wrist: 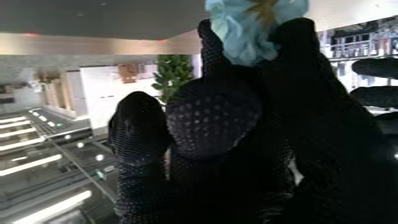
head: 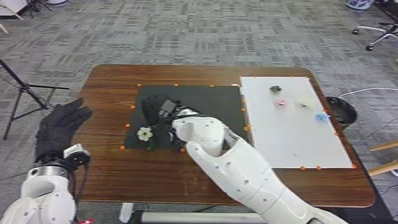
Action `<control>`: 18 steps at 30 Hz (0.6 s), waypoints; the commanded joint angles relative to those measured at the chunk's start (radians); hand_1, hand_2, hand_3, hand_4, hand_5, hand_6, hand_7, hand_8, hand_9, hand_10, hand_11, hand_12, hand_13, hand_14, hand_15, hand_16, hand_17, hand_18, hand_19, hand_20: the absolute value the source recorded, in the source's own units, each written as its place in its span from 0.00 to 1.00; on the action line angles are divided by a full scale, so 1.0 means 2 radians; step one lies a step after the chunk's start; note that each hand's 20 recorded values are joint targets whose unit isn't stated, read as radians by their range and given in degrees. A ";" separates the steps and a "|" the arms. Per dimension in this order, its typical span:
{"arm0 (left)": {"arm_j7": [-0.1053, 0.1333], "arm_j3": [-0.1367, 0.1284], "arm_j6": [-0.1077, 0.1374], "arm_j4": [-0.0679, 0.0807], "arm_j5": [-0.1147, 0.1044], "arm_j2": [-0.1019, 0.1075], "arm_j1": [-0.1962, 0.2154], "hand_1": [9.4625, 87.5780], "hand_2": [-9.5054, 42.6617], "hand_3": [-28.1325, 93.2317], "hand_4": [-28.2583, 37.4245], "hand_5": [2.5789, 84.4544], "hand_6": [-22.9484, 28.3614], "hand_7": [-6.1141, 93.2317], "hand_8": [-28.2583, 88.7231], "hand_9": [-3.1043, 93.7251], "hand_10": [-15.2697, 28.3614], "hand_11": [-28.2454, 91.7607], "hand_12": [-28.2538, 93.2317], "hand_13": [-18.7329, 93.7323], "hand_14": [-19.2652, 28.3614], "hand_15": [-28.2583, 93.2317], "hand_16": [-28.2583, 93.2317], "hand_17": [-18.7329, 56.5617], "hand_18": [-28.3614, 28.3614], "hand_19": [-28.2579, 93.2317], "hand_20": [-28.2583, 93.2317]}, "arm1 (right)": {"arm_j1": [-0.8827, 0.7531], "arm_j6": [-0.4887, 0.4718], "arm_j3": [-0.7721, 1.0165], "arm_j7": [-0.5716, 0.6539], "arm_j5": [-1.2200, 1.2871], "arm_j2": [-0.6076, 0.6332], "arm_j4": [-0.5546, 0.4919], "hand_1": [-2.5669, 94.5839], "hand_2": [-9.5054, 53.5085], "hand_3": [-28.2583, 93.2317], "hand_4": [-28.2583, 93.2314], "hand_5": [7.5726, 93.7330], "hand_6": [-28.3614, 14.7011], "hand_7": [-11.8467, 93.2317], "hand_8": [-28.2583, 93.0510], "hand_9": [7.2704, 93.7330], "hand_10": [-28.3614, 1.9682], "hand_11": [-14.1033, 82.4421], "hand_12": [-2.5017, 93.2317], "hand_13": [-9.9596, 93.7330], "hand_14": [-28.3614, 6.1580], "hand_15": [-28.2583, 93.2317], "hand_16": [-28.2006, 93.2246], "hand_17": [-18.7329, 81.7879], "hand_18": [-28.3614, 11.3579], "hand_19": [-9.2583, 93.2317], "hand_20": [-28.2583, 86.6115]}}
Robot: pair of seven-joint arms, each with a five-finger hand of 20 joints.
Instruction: Arrange flowers
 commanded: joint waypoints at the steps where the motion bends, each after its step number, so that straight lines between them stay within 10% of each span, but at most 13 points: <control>1: -0.001 -0.004 -0.020 0.000 0.002 -0.004 0.007 0.10 0.77 0.80 0.00 0.59 0.51 0.22 0.18 0.56 0.70 0.45 0.36 0.52 0.80 0.43 0.24 0.33 0.72 0.34 0.37 | 0.000 0.030 -0.006 0.022 0.000 -0.005 0.009 0.62 0.13 0.65 0.09 0.79 0.76 0.24 0.23 0.80 0.70 0.23 0.14 0.97 0.77 0.70 0.48 0.73 0.28 1.00 0.69; 18: 0.003 -0.075 -0.115 0.011 0.008 -0.045 0.045 0.09 0.73 0.80 0.00 0.59 0.51 0.22 0.18 0.55 0.71 0.45 0.36 0.52 0.80 0.43 0.24 0.33 0.72 0.34 0.37 | -0.012 -0.014 0.005 0.034 0.011 -0.009 0.001 0.54 0.28 0.64 0.09 0.66 0.70 0.23 0.21 0.68 0.68 0.24 0.09 0.97 0.76 0.67 0.49 0.72 0.28 1.00 0.66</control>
